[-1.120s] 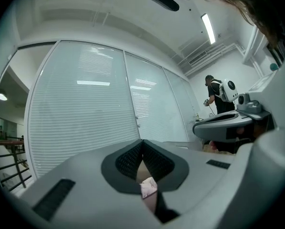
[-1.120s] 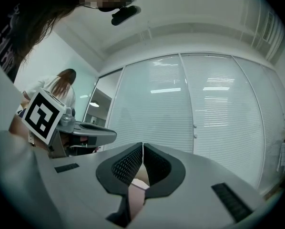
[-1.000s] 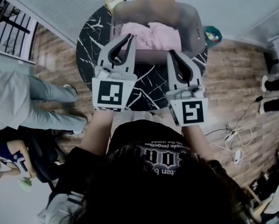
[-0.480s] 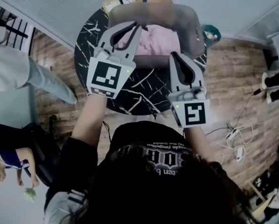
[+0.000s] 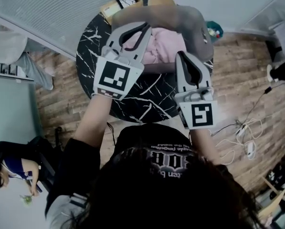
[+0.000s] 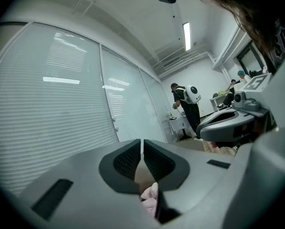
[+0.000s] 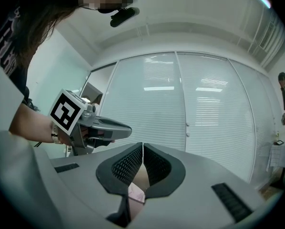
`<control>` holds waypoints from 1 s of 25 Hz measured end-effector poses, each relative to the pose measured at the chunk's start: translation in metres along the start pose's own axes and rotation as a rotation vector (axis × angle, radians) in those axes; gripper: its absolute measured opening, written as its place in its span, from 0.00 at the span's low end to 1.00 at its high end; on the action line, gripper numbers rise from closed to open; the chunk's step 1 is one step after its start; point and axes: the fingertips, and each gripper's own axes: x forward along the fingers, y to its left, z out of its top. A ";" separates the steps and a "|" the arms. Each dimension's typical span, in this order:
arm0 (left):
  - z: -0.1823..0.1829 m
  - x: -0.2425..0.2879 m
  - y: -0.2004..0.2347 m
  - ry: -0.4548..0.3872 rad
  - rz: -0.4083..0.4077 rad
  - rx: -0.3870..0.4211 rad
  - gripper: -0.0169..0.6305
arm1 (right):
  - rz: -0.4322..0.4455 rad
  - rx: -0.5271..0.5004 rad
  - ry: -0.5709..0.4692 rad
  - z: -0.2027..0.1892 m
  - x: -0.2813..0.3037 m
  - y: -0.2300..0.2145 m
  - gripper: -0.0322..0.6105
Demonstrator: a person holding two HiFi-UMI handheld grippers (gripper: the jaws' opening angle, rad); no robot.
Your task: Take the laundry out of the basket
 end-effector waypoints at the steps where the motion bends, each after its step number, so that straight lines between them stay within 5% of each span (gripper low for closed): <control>1: -0.001 0.000 0.002 -0.002 -0.007 0.001 0.05 | -0.010 -0.006 -0.005 0.000 0.002 0.000 0.10; 25: -0.038 0.026 -0.004 0.084 -0.331 0.094 0.06 | -0.099 -0.002 0.008 -0.001 0.020 0.014 0.10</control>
